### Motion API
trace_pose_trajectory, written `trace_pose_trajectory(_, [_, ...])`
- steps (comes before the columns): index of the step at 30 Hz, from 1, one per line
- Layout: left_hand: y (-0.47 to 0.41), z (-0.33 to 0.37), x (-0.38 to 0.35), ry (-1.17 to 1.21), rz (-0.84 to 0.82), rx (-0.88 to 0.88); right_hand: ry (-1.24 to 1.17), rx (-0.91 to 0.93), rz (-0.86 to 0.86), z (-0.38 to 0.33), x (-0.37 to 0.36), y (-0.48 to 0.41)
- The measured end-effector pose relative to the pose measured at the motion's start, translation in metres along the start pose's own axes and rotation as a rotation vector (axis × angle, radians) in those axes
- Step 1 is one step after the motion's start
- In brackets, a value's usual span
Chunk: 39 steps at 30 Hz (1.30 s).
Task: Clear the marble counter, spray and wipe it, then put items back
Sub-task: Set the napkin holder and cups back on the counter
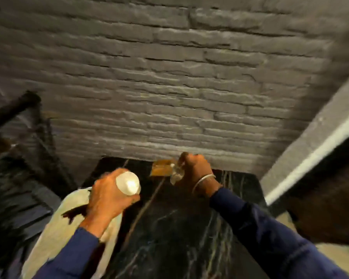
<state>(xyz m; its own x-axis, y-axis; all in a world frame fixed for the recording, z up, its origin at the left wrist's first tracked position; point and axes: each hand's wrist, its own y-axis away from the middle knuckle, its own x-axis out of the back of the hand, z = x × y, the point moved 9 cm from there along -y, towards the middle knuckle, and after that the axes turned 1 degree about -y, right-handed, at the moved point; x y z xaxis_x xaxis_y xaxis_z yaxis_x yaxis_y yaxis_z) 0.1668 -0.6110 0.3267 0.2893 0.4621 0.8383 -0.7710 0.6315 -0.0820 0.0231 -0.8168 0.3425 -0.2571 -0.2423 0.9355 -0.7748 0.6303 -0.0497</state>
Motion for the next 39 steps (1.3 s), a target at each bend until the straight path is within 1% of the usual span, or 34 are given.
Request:
trace_pose_trajectory(4, [-0.035,0.103,-0.108,0.016,-0.152,-0.109,0.055,-0.233,-0.024,0.162,0.01,-0.005])
trace_pose_trajectory(6, [-0.051,0.141,-0.158,-0.03,-0.215,-0.156,0.047,-0.289,-0.049,0.223,0.004,-0.008])
trace_pose_trajectory(9, [-0.075,0.181,-0.234,-0.095,-0.309,-0.197,0.044,-0.324,-0.12,0.29,-0.014,-0.019])
trace_pose_trajectory(12, [-0.094,0.202,-0.297,-0.144,-0.369,-0.223,0.05,-0.334,-0.186,0.329,-0.034,-0.032])
trace_pose_trajectory(17, [-0.119,0.221,-0.376,-0.277,-0.437,-0.308,0.052,-0.35,-0.233,0.368,-0.07,-0.058])
trace_pose_trajectory(21, [-0.141,0.226,-0.409,-0.433,-0.409,-0.372,0.024,-0.362,-0.264,0.392,-0.09,-0.076])
trace_pose_trajectory(29, [-0.162,0.22,-0.442,-0.51,-0.455,-0.368,-0.016,-0.371,-0.266,0.414,-0.118,-0.084])
trace_pose_trajectory(34, [-0.164,0.222,-0.444,-0.506,-0.447,-0.38,-0.029,-0.342,-0.22,0.411,-0.122,-0.09])
trace_pose_trajectory(39, [-0.161,0.216,-0.449,-0.48,-0.462,-0.337,-0.041,-0.349,-0.232,0.412,-0.129,-0.09])
